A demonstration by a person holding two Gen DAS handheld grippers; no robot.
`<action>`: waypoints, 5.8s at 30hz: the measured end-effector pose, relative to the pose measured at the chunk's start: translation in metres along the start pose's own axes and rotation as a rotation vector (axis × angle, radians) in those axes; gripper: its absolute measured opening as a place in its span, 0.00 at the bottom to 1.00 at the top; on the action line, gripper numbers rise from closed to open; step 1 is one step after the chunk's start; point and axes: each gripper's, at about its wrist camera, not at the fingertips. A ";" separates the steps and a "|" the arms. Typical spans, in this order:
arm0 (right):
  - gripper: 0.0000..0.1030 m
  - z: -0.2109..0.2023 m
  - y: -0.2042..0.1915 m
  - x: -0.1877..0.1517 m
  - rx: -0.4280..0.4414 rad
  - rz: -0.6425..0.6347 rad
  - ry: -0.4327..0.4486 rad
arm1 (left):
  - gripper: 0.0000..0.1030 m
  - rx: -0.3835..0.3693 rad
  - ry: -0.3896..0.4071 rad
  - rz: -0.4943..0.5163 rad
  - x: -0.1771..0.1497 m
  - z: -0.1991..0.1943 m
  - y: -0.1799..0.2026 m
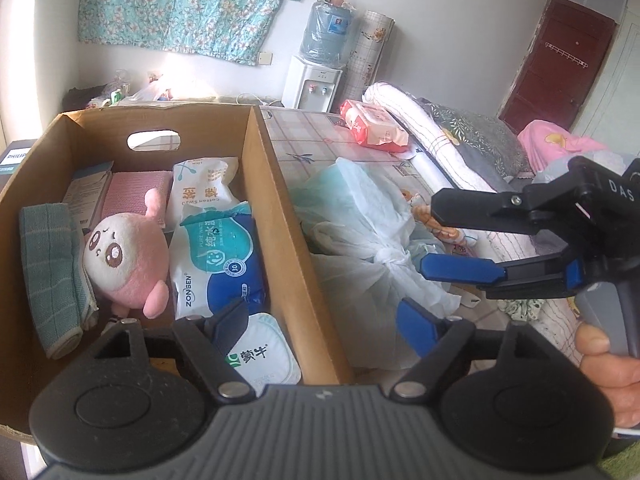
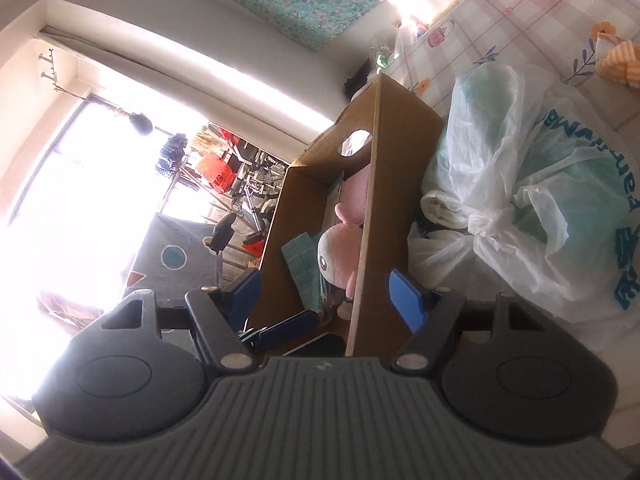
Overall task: Organize soft objects
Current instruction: 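Move the left tool to the orange striped sock bundle on the mattress, then close the left gripper on the striped sock bundle and lift it, then carry the sock bundle into the box and open the left gripper, then grasp the gold tissue pack with the left gripper while the right gripper grasps the green scrunchie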
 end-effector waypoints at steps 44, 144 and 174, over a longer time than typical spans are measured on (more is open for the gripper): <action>0.70 0.024 0.163 0.134 -0.796 -0.450 0.253 | 0.68 -0.119 -0.700 -0.186 0.161 0.360 0.123; 0.63 -0.119 0.067 -0.031 -0.395 -0.101 0.397 | 0.83 -0.164 -0.043 0.162 0.020 0.043 0.110; 0.21 -0.142 0.178 0.020 -0.810 -0.157 0.443 | 0.74 -0.078 -0.251 0.530 0.035 0.217 0.224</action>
Point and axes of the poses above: each gripper's, at about its wrist camera, not at the fingertips, and z roughly the way its jaws point, y to its right, x to its top, and after that the axes turned 4 degrees about z, right-handed
